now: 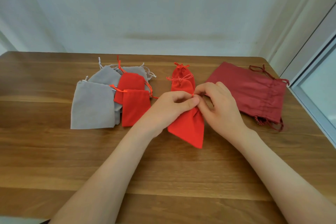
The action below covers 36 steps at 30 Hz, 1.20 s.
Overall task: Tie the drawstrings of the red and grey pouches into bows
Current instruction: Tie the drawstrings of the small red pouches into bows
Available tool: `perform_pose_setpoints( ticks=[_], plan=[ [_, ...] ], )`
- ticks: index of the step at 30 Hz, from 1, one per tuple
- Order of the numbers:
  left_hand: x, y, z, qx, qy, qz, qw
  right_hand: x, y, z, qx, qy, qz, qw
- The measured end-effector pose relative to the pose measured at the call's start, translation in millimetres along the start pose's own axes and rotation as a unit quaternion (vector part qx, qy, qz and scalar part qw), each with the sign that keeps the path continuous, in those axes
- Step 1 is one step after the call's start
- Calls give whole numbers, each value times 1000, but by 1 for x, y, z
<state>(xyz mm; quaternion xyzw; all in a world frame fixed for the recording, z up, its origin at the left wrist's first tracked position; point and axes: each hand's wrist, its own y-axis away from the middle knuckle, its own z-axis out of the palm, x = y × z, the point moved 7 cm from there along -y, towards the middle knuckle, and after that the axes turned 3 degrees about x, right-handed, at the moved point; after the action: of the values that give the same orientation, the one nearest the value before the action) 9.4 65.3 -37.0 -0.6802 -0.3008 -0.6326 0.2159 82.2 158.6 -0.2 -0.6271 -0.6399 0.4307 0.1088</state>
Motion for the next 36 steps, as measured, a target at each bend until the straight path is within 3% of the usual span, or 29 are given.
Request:
perform_pose_setpoints(
  ticks=[5,8,12,16,20,24,27,31,36],
  plan=[
    [6,-3,-5,23,-96,70,993,11,2,2,-22,-124,116,985],
    [10,-2,-4,71,-200,107,971,11,3,4,-48,-171,160,971],
    [12,2,-1,128,-298,158,933,16,2,4,-66,-148,192,968],
    [11,2,2,134,-308,174,926,19,3,10,-103,-47,175,978],
    [11,3,0,147,-286,171,931,25,3,12,-95,-35,198,975],
    [8,2,-2,164,-286,160,931,33,7,19,-141,-3,211,967],
    [8,3,-2,171,-295,162,926,36,7,19,-134,-38,243,960],
    [7,1,7,146,-368,180,900,30,9,20,-84,-180,295,935],
    [7,2,11,146,-345,229,899,23,2,13,-71,-143,218,963]
  ],
)
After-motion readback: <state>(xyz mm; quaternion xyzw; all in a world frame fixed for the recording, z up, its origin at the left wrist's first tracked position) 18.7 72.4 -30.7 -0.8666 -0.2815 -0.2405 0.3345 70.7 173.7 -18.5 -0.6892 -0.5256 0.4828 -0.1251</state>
